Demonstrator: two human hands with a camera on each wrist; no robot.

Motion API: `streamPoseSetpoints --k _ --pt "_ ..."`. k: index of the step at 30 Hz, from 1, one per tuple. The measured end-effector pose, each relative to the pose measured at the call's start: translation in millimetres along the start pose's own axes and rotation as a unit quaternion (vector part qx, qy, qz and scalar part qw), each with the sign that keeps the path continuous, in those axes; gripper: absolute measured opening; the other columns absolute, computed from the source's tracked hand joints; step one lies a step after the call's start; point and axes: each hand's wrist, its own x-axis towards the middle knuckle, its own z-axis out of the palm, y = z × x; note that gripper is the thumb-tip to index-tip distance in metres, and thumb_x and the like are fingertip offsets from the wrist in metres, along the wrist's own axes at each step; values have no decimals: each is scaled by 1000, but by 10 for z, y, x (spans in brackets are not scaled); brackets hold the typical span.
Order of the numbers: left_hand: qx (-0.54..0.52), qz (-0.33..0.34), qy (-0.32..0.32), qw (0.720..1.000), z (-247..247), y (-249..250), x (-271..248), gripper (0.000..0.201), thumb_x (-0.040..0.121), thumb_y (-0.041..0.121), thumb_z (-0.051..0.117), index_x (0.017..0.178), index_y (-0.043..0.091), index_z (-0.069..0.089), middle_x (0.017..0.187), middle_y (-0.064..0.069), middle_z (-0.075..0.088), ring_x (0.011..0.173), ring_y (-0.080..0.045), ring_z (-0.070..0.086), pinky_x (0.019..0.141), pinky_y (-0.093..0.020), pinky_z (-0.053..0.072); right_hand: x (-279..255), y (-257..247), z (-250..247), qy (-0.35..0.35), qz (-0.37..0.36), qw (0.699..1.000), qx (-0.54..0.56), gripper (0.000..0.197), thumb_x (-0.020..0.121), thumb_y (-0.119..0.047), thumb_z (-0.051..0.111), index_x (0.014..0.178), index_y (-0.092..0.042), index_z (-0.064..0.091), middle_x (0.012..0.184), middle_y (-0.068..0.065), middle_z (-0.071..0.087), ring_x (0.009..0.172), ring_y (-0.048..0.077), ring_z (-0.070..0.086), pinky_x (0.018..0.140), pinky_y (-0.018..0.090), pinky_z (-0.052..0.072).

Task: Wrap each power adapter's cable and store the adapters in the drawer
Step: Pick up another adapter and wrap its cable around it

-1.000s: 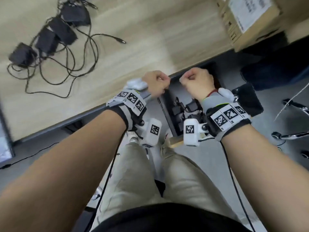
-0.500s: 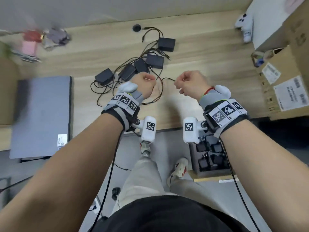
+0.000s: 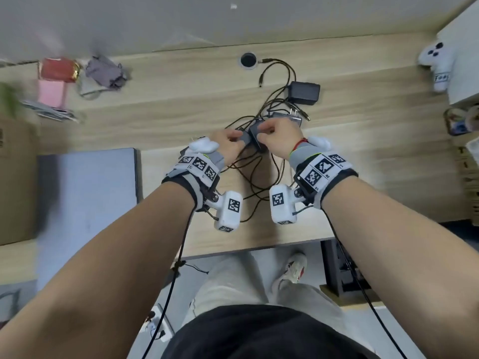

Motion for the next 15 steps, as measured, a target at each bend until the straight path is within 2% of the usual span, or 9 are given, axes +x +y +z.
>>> streamPoseSetpoints --k 2,5,9,11,13,15 --pt "51 1 -17 999 -21 -29 44 39 91 24 63 130 22 62 129 0 62 116 -15 58 83 -13 35 132 -9 108 -10 10 998 -56 41 86 -29 65 126 -19 63 128 6 64 119 26 57 100 31 46" --pt "70 17 -30 997 -52 -43 102 44 90 16 63 134 14 59 134 -5 59 123 -19 55 74 -6 28 328 16 231 -3 44 991 -128 61 81 -32 71 135 -13 50 135 13 51 121 32 52 98 36 46" --pt "113 51 -68 990 -110 -28 192 50 85 27 64 132 9 61 127 -6 59 116 -19 55 72 -11 32 425 70 329 -22 94 968 -231 81 72 -45 74 137 -8 43 138 12 44 122 31 49 95 42 49" --pt "113 46 -70 990 -136 -20 201 46 89 22 64 134 11 60 134 -5 58 121 -20 55 75 -10 31 420 83 338 -32 100 964 -245 85 72 -49 73 139 -8 42 141 11 40 124 30 48 97 41 49" --pt "107 49 -72 990 -156 -10 209 44 91 20 64 134 13 59 137 -3 58 125 -19 53 76 -5 26 409 53 252 -41 100 964 -241 83 69 -55 71 134 -8 46 134 12 44 117 30 51 94 38 50" --pt "95 62 -69 991 -238 88 169 42 90 18 65 132 15 61 132 -2 62 122 -18 56 77 -5 28 359 -39 41 -37 93 973 -207 78 59 -65 66 117 -14 57 117 8 54 101 29 58 85 37 53"
